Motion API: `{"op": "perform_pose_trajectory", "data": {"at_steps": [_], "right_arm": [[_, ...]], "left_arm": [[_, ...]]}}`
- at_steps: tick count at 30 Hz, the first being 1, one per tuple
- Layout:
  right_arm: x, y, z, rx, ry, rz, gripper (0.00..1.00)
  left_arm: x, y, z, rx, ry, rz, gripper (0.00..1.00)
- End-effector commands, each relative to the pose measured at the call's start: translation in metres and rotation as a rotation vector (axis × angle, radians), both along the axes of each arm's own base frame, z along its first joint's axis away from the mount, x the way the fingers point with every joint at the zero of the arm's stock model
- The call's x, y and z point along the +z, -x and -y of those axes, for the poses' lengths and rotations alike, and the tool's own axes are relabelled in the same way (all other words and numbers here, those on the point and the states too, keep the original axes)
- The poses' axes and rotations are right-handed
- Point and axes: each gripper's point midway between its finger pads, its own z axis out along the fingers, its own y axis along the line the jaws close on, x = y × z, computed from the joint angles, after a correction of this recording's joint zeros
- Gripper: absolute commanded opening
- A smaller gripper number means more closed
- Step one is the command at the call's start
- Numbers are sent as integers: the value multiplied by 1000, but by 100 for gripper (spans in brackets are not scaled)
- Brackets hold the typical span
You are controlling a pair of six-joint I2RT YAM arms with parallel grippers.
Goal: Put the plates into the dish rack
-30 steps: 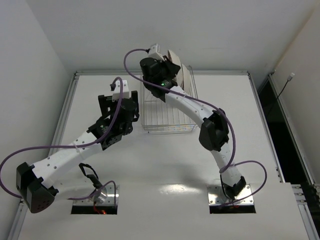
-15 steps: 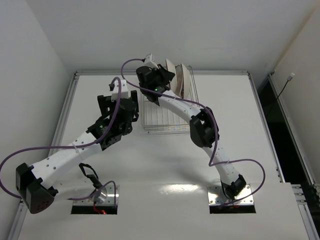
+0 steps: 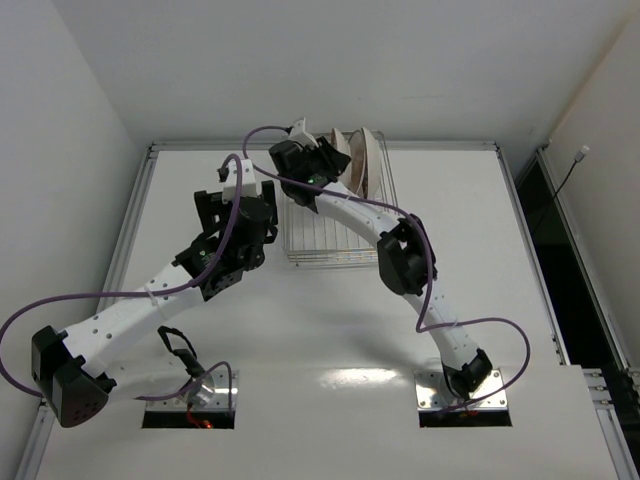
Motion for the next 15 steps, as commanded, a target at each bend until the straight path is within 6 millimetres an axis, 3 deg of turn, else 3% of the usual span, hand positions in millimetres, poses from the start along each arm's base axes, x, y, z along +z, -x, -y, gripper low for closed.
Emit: {"op": "perform_pose_trajectory", "data": {"at_steps": [1,2,4,5,6,8,9,10,11,12,15], "right_arm": [[42,7,3,13,-164,73,30],[51,9,3,22,-184,81,44],[58,12,3,41,-216,82,54],[73,15,3,59,-252,103,67],[65,15,2,67,-251,80,74],[86,24,4,93,-318,98,84],[86,26,2,123,-346,82,98],[89,31,2,137,-359,67,100],[107,35,8,160,-416,85,100],[105,40,10,172,-415,67,100],[123,65,27,195,-441,67,100]], "left_arm": [[25,3,-4,21,62,64,100],[25,3,-4,21,62,64,100],[25,3,-4,21,62,64,100],[25,3,-4,21,62,64,100],[25,3,-4,21,62,64,100],[25,3,-4,21,62,64,100],[25,3,-4,21,62,64,100],[25,3,-4,21,62,64,100],[25,3,-4,21,62,64,100],[25,3,-4,21,62,64,100],[25,3,-4,21,62,64,100]]}}
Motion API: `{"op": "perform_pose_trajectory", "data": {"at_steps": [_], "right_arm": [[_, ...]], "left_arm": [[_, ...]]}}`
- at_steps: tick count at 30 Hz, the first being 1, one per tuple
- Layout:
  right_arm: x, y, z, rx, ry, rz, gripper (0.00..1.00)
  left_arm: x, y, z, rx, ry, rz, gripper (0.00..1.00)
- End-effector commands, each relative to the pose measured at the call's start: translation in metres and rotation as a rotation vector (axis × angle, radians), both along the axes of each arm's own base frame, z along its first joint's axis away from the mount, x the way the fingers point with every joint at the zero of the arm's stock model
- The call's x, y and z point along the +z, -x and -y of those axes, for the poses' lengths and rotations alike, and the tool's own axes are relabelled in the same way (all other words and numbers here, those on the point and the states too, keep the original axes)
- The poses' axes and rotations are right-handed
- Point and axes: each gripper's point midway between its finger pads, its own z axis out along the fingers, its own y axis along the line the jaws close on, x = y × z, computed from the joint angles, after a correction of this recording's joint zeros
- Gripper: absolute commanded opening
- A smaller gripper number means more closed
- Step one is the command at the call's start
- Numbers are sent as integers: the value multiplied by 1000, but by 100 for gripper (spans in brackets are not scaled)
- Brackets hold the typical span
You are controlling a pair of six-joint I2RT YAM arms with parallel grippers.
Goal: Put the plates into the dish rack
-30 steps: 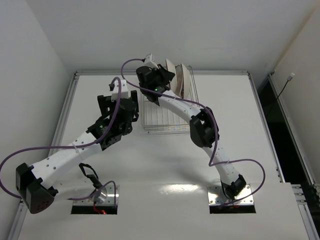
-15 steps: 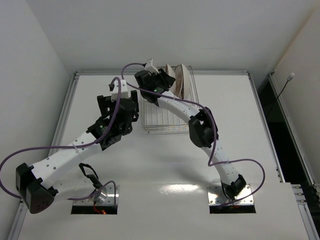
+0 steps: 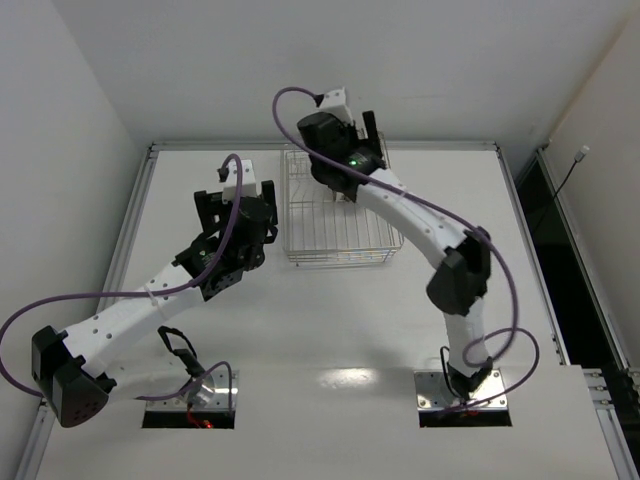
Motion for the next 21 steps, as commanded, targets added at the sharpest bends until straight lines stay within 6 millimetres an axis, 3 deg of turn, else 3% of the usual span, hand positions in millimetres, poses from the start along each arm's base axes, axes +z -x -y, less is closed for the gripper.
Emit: {"op": "perform_pose_trajectory", "data": {"at_steps": [1,2,3,4,5,6,7,9,10,12,13,14,15,21], "right_arm": [[41,31,19,48,-126,36,100],[21,41,23,74,-101,-23,100],[37,55,32,90,-123,-9,100],[17,67,40,98,-87,-68,100],[16,76,46,105,-80,-85,100],[27,89,55,109,-108,-74,100],[8,103,65,109,-81,-132,100],[1,123,79,99,-108,-144,100],[-3,143,93,100,-130,-145,100],[-12,163,101,109,-209,-142,100],[-30,176,111,95,-209,-164,100],[-19,190,122,96,-258,-118,100],[-35,199,130,93,-245,-134,100],[-47,220,169,-12,-159,-159,100]], "left_arm": [[26,3,-3,19,64,65,100],[26,3,-3,19,64,65,100],[26,3,-3,19,64,65,100],[25,3,-1,7,67,63,100],[25,3,-1,7,67,63,100],[25,3,-1,7,67,63,100],[27,4,-1,-3,76,67,100],[27,4,0,-2,84,69,100],[25,3,3,-25,83,57,100],[24,3,7,-41,99,56,100],[26,2,7,-42,97,62,100],[24,1,9,-42,91,56,100],[22,0,8,-31,82,52,100],[22,0,6,-20,80,54,100]]}}
